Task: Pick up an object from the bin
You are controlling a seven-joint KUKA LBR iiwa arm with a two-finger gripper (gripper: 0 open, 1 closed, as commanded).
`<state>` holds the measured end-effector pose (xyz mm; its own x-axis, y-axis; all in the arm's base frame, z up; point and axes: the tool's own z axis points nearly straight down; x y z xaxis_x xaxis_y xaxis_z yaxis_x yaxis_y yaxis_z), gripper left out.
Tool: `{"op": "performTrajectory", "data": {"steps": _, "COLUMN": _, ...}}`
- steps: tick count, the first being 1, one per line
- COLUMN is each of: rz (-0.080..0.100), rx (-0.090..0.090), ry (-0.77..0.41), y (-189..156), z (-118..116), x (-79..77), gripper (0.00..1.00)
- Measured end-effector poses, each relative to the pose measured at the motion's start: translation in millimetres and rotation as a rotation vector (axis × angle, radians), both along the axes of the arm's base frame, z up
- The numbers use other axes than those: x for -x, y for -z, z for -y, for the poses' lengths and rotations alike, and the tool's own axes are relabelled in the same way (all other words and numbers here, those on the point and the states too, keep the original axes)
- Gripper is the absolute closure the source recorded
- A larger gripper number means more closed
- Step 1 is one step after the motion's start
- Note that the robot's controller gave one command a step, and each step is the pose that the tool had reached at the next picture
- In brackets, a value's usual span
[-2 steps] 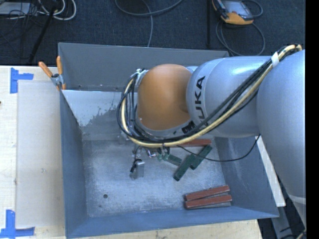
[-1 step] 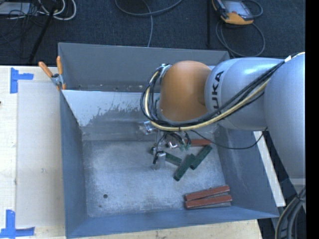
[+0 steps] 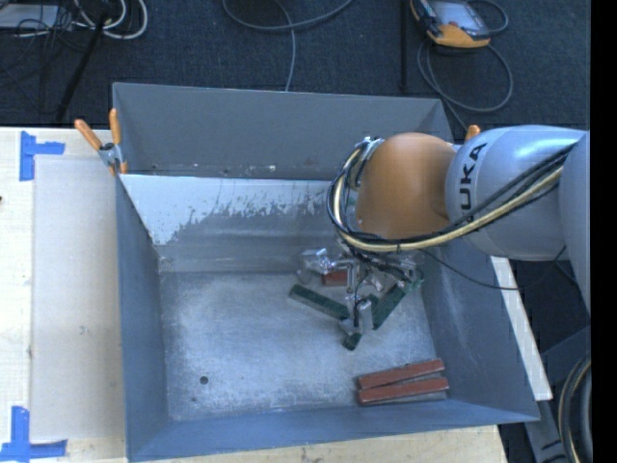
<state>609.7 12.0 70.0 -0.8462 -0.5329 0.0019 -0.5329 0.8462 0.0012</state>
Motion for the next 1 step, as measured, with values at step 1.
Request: {"op": "performTrajectory", "data": {"steps": 1, "rz": 0.003, "rx": -0.002, "ry": 0.002, "y": -0.2, "z": -1.2, "x": -0.4, "gripper": 1.0}}
